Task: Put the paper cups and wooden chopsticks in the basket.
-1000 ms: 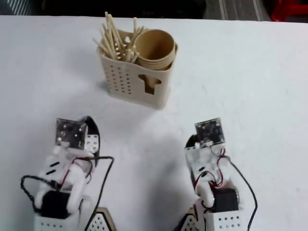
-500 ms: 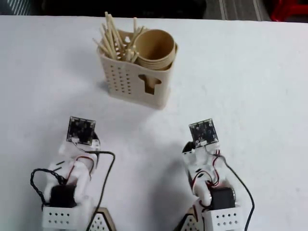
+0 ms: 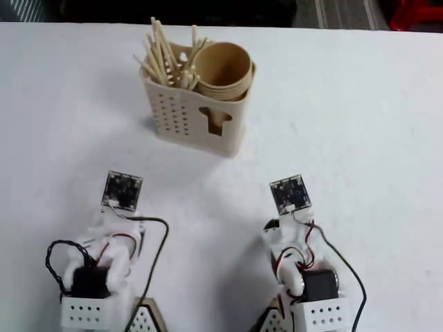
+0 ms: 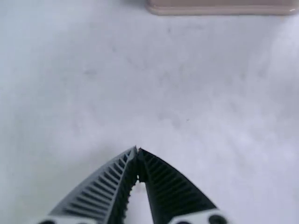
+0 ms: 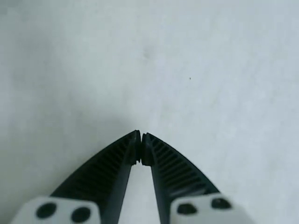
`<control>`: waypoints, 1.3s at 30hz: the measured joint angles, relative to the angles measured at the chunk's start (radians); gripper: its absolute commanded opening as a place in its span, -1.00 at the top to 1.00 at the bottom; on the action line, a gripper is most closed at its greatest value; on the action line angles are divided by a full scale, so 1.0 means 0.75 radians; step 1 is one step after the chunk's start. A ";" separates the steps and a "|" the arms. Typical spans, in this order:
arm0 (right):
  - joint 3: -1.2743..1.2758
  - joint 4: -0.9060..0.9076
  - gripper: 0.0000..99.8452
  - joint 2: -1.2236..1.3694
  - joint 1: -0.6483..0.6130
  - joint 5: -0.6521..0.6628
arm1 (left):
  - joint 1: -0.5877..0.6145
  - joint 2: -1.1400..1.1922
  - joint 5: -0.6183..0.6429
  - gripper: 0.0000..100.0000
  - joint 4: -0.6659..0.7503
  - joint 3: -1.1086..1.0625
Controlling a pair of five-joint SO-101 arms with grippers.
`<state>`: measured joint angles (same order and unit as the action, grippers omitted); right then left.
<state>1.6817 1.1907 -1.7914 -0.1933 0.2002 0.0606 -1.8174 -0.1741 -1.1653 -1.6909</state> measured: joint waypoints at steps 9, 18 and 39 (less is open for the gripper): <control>0.000 0.100 0.96 0.000 0.000 0.000 | 0.000 0.000 0.000 0.95 -0.141 0.000; 0.000 0.100 0.96 0.000 0.000 0.000 | 0.000 0.000 0.000 0.95 -0.153 0.000; 0.000 0.100 0.96 0.000 0.000 0.000 | 0.000 0.000 0.000 0.95 -0.153 0.000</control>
